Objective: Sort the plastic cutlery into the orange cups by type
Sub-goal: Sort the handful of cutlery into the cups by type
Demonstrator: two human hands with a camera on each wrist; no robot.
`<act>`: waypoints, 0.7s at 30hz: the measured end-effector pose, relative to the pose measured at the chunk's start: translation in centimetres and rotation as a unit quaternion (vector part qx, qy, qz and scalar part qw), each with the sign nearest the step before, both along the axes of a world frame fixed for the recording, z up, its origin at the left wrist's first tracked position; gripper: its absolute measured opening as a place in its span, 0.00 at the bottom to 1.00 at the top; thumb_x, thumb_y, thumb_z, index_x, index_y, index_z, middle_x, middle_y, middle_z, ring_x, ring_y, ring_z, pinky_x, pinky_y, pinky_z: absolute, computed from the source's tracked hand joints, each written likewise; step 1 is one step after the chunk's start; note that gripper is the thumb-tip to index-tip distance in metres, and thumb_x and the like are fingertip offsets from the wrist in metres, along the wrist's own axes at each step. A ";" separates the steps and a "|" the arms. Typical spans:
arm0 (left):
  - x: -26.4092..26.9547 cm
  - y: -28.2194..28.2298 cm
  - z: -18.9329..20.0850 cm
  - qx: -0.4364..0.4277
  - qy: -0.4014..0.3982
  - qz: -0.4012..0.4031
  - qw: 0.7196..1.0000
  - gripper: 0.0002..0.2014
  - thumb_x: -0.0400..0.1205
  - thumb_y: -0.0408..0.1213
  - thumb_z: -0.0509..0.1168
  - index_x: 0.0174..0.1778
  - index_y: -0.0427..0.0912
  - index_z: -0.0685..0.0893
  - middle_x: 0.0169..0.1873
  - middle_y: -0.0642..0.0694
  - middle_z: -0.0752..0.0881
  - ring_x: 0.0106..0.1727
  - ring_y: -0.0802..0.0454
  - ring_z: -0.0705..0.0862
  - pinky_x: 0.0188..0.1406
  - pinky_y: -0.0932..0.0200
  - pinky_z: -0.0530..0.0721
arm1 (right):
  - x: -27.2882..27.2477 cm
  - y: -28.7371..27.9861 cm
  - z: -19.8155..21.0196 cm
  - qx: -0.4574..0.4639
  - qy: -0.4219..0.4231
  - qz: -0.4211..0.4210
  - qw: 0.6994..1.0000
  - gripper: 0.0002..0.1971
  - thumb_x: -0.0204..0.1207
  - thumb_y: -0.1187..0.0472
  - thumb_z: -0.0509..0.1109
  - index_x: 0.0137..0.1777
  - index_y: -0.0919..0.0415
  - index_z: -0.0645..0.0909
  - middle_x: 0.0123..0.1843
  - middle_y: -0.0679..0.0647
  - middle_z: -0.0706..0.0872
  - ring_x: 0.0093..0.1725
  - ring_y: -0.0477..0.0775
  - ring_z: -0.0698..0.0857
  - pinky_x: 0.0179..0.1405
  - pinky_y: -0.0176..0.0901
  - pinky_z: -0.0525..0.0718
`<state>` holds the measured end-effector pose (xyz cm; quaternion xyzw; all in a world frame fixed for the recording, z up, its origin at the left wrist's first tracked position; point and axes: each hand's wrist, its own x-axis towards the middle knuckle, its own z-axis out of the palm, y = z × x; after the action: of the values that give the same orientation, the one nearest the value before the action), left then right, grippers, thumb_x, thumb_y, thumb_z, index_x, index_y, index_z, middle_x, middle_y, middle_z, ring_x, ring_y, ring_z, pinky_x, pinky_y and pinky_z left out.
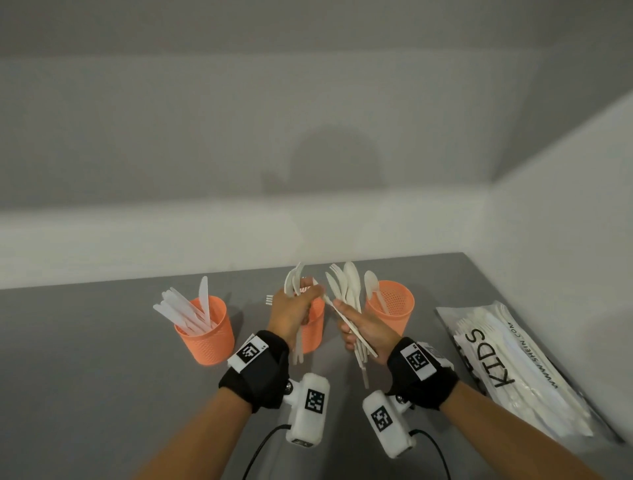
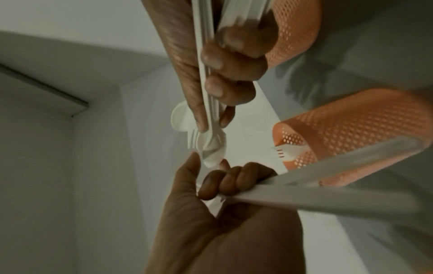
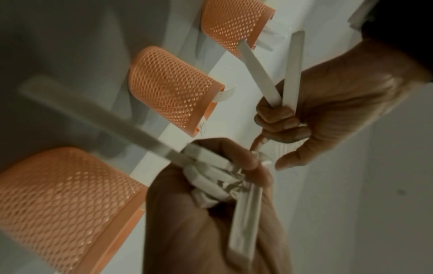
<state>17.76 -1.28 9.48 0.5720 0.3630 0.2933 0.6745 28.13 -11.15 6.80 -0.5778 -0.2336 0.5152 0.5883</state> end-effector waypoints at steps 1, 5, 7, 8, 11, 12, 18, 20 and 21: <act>0.2 0.1 0.2 0.021 0.000 0.005 1.000 0.05 0.77 0.33 0.69 0.47 0.38 0.84 0.23 0.49 0.77 0.15 0.64 0.72 0.15 0.72 0.69 | 0.0 -0.1 0.1 0.004 -0.012 0.010 1.000 0.09 0.80 0.48 0.64 0.46 0.53 0.77 0.21 0.46 0.68 0.16 0.41 0.65 0.17 0.31 0.66; 1.0 0.7 0.8 0.078 0.030 -0.008 0.996 0.10 0.74 0.36 0.73 0.49 0.37 0.85 0.33 0.45 0.85 0.27 0.60 0.82 0.28 0.68 0.80 | 0.1 -0.6 0.6 0.000 -0.033 0.055 0.998 0.14 0.79 0.52 0.66 0.33 0.55 0.73 0.19 0.44 0.68 0.16 0.40 0.64 0.16 0.29 0.64; 1.2 1.2 1.0 0.102 0.054 -0.028 0.993 0.05 0.73 0.34 0.74 0.41 0.40 0.86 0.32 0.47 0.87 0.28 0.60 0.84 0.28 0.69 0.80 | 0.1 -0.7 0.8 -0.014 -0.047 0.076 0.996 0.17 0.80 0.55 0.65 0.29 0.56 0.69 0.17 0.42 0.70 0.15 0.40 0.64 0.16 0.29 0.64; 1.2 1.4 1.1 0.106 0.062 -0.036 0.992 0.04 0.72 0.34 0.74 0.38 0.42 0.85 0.29 0.48 0.86 0.25 0.62 0.83 0.25 0.70 0.78 | 0.1 -0.8 0.8 -0.016 -0.046 0.086 0.995 0.17 0.81 0.56 0.64 0.30 0.56 0.70 0.17 0.42 0.71 0.15 0.40 0.65 0.16 0.29 0.64; 1.3 1.7 1.5 0.119 0.070 -0.050 0.989 0.07 0.71 0.32 0.75 0.34 0.42 0.83 0.27 0.49 0.85 0.27 0.58 0.83 0.28 0.66 0.81 | 0.3 -0.8 0.5 -0.018 -0.029 0.103 0.994 0.08 0.81 0.59 0.64 0.40 0.57 0.74 0.22 0.44 0.75 0.16 0.40 0.67 0.16 0.29 0.67; 1.2 1.7 1.6 0.131 0.067 -0.048 0.988 0.08 0.72 0.31 0.74 0.32 0.43 0.82 0.27 0.49 0.84 0.27 0.58 0.82 0.28 0.66 0.81 | 0.4 -0.8 0.3 -0.022 -0.029 0.102 0.994 0.05 0.81 0.60 0.64 0.44 0.58 0.74 0.23 0.45 0.75 0.17 0.40 0.68 0.17 0.30 0.69; 1.3 1.8 2.0 0.107 0.027 0.003 0.994 0.08 0.82 0.34 0.62 0.36 0.44 0.77 0.23 0.48 0.76 0.14 0.63 0.72 0.14 0.71 0.70 | 0.7 -0.7 0.0 -0.024 -0.048 0.075 0.996 0.03 0.80 0.64 0.64 0.52 0.60 0.75 0.20 0.44 0.75 0.19 0.41 0.72 0.21 0.31 0.72; 1.3 1.8 1.7 0.073 0.024 0.000 0.997 0.10 0.81 0.35 0.63 0.34 0.41 0.76 0.18 0.50 0.73 0.12 0.62 0.68 0.12 0.71 0.66 | 0.7 -0.6 0.1 -0.023 -0.066 0.080 0.994 0.04 0.80 0.65 0.64 0.52 0.60 0.76 0.22 0.45 0.77 0.19 0.42 0.73 0.21 0.32 0.73; 1.4 1.7 1.6 0.059 0.021 -0.012 0.998 0.10 0.80 0.34 0.65 0.33 0.40 0.76 0.15 0.52 0.72 0.12 0.62 0.67 0.12 0.71 0.64 | 0.7 -0.5 0.0 -0.023 -0.076 0.085 0.993 0.04 0.79 0.65 0.65 0.52 0.59 0.77 0.23 0.46 0.78 0.20 0.42 0.73 0.21 0.32 0.73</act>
<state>19.16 0.45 11.04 0.6213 0.3522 0.2941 0.6352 28.86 -11.66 6.84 -0.6070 -0.3141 0.5227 0.5096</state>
